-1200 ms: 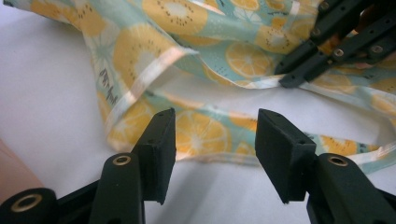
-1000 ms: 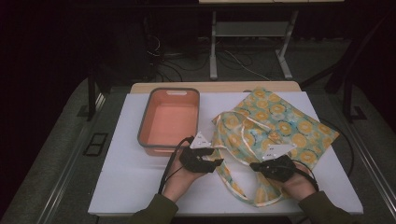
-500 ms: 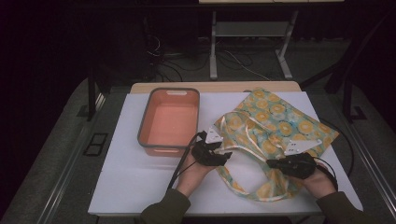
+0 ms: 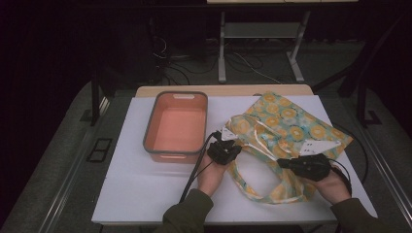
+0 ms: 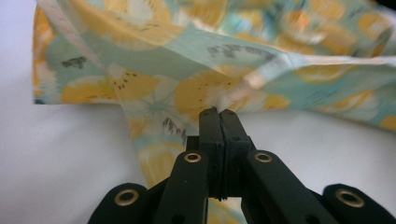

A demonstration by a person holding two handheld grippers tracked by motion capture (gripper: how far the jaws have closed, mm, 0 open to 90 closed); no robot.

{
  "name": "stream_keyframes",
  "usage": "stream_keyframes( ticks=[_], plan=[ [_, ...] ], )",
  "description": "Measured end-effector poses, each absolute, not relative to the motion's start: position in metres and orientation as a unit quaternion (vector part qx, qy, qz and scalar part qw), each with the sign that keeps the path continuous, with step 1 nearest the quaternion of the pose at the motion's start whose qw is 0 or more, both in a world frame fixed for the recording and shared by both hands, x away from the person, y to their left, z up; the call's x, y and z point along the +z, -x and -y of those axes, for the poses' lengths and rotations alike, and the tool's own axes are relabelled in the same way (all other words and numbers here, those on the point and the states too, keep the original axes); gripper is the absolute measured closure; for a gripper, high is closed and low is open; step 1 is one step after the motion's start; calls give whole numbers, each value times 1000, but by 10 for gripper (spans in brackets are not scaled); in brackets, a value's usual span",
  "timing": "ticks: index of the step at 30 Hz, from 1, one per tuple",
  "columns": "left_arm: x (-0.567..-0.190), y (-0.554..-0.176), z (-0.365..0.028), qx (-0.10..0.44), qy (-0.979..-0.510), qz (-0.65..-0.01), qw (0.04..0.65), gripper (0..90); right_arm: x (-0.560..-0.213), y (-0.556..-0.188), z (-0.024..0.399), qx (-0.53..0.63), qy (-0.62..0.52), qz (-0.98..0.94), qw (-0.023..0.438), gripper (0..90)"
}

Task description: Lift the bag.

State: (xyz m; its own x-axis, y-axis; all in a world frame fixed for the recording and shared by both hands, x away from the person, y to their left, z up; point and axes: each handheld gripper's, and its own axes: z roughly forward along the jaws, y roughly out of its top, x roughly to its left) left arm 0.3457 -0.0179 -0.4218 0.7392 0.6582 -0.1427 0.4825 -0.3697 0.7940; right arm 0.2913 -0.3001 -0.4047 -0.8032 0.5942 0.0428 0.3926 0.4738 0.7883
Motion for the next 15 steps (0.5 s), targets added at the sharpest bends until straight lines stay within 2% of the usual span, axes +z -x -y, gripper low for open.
stream_keyframes(
  ticks=[15],
  plan=[
    [-356,-356,3,127,-770,-336,527,899,-361,-319,286,492,-281,-807,167,899]
  ],
)
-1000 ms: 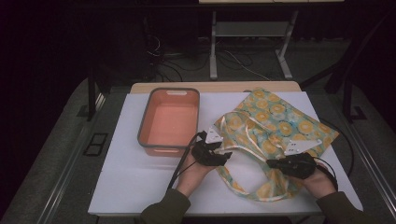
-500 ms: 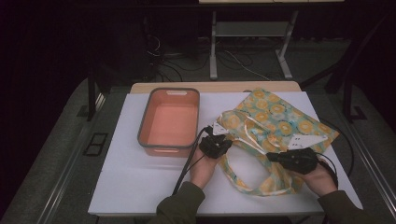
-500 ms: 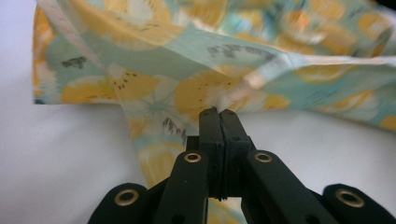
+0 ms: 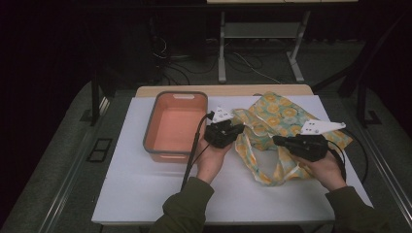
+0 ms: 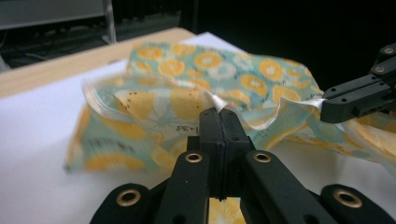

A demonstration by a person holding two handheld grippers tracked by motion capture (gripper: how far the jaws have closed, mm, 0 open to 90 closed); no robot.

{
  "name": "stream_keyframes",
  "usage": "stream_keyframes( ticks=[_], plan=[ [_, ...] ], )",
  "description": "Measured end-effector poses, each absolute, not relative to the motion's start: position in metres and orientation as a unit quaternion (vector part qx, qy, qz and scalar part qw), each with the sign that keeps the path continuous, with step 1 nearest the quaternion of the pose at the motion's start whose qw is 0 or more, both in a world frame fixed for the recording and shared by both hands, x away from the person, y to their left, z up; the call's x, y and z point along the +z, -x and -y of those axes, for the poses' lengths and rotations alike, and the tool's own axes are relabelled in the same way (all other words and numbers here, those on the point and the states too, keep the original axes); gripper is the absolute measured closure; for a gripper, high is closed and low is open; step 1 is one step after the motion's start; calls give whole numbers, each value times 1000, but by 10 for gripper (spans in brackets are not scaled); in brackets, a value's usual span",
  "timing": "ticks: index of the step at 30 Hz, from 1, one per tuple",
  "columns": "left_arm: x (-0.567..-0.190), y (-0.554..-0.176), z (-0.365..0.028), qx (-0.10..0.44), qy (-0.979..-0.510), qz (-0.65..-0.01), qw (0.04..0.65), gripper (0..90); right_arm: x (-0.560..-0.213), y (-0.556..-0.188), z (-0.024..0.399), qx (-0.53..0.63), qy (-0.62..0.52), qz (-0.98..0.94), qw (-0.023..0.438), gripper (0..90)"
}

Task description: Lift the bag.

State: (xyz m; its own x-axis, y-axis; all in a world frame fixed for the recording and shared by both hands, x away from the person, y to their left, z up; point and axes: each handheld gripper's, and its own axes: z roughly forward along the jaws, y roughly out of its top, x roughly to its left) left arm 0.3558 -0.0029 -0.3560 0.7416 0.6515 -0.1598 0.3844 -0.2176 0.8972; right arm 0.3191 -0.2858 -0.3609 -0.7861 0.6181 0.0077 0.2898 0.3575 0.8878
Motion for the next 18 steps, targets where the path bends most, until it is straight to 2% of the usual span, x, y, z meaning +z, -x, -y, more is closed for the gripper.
stream_keyframes(
  ticks=[11,18],
  plan=[
    [-321,-359,-19,160,-736,-334,567,899,-307,-318,275,572,-249,-757,194,900],
    [-329,-372,-22,156,-746,-349,546,898,-322,-342,274,542,-281,-763,212,900]
  ],
)
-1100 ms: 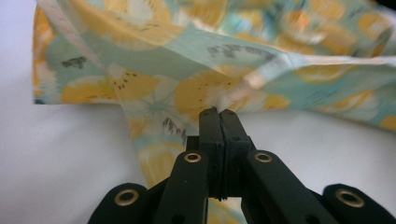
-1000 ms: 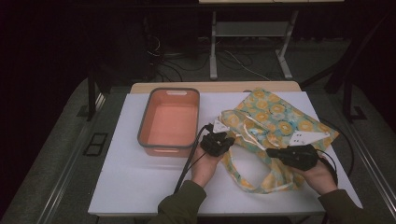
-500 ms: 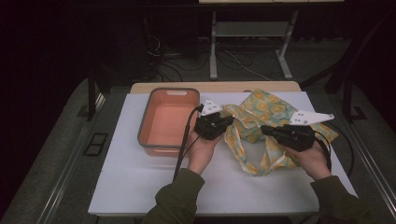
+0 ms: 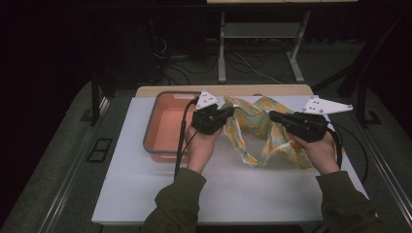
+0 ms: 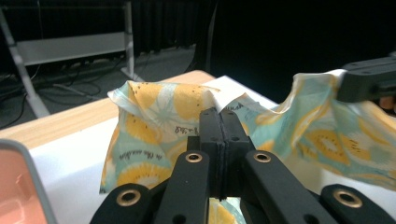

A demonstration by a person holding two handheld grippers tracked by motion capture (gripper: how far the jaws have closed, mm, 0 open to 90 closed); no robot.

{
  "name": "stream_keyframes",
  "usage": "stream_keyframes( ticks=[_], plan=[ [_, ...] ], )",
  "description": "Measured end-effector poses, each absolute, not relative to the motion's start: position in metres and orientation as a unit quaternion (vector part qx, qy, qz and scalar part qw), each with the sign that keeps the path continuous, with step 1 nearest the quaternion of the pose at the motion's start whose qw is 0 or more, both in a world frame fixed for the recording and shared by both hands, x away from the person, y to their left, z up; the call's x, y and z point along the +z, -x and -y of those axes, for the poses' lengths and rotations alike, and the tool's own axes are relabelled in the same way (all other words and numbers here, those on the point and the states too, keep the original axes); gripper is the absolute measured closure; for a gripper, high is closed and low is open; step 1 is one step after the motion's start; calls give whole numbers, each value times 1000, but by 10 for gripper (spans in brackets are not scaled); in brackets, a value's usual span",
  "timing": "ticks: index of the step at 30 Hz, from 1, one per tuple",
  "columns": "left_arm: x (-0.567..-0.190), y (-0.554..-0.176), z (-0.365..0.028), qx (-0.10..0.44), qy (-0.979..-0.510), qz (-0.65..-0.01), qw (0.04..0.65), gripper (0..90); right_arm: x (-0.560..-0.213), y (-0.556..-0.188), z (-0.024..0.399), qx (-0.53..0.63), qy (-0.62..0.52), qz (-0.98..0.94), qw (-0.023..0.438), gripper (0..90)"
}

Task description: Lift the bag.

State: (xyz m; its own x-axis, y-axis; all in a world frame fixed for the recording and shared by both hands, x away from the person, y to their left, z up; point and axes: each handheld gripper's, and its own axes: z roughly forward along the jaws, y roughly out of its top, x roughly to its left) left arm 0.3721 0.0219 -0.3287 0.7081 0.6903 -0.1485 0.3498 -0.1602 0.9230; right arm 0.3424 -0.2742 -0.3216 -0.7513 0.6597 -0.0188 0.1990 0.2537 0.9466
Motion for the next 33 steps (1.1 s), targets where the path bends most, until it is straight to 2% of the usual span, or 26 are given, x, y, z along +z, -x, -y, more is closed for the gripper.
stream_keyframes(
  ticks=[8,15,23,25,29,33],
  plan=[
    [-346,-397,-6,139,-767,-375,502,897,-367,-377,292,475,-360,-775,209,900],
    [-353,-404,8,140,-778,-376,484,877,-396,-388,298,440,-386,-788,191,899],
    [-352,-400,4,131,-785,-365,483,649,-410,-392,303,426,-404,-790,175,889],
    [-350,-395,2,130,-787,-353,489,614,-408,-391,306,440,-408,-784,159,847],
    [-345,-386,-3,125,-794,-330,495,524,-399,-387,311,475,-407,-769,134,693],
    [-341,-375,-12,123,-800,-307,501,453,-389,-380,313,495,-396,-764,120,599]
  ],
)
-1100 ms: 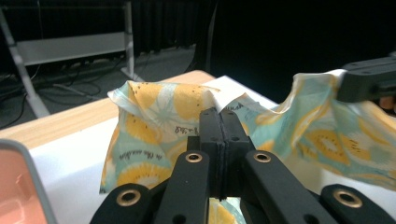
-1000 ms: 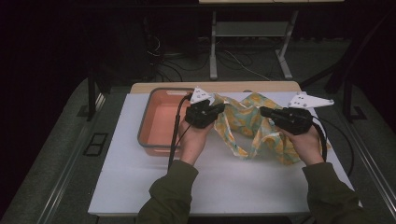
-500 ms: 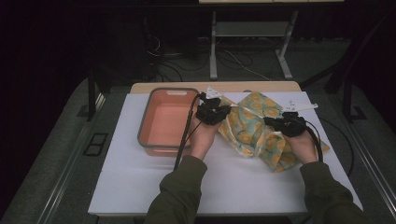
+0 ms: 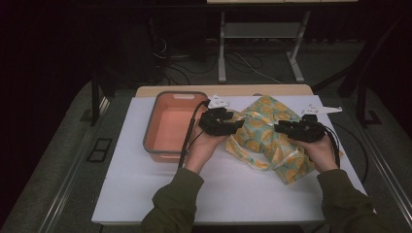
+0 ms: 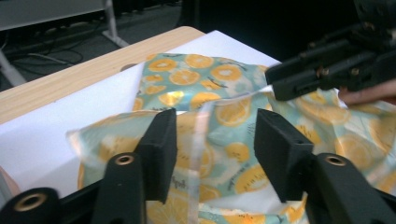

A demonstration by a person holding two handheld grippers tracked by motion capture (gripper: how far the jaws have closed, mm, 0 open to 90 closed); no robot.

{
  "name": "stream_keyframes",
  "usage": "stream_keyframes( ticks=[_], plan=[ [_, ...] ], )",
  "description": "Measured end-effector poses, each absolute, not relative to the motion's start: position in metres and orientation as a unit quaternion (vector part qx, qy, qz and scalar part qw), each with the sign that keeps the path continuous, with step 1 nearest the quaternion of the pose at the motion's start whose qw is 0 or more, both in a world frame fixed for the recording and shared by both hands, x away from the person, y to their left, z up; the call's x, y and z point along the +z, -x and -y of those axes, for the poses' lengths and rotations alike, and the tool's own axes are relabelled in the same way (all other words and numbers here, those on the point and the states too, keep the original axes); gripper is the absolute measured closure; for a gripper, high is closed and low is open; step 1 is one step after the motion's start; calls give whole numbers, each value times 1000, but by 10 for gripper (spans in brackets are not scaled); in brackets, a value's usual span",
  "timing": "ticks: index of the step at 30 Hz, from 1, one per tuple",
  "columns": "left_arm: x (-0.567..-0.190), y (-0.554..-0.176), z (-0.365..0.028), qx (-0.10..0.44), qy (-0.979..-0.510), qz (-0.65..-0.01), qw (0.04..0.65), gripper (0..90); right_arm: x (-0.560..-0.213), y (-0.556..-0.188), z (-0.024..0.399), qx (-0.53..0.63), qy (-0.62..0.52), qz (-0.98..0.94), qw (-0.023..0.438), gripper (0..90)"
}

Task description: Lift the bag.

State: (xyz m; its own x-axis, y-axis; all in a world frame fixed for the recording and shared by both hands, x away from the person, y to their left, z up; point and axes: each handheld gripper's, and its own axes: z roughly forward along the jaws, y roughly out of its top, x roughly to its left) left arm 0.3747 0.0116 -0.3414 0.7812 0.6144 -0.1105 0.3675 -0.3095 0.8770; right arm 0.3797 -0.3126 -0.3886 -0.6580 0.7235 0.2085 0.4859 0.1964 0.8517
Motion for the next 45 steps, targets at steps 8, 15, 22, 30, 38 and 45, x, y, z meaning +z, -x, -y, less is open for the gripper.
stream_keyframes(
  ticks=[8,15,22,30,38,45],
  plan=[
    [-339,-351,-43,122,-793,-281,527,333,-372,-361,312,512,-371,-767,109,349],
    [-341,-330,-81,131,-788,-281,532,221,-363,-341,308,520,-353,-771,104,256],
    [-353,-301,-120,130,-792,-276,528,146,-371,-319,317,527,-343,-771,104,200],
    [-378,-279,-154,132,-797,-277,520,114,-392,-296,330,510,-347,-778,116,183],
    [-398,-267,-172,121,-804,-279,510,65,-412,-280,339,513,-360,-768,130,152],
    [-418,-264,-180,107,-817,-288,488,0,-427,-265,341,499,-360,-777,132,140]
  ],
)
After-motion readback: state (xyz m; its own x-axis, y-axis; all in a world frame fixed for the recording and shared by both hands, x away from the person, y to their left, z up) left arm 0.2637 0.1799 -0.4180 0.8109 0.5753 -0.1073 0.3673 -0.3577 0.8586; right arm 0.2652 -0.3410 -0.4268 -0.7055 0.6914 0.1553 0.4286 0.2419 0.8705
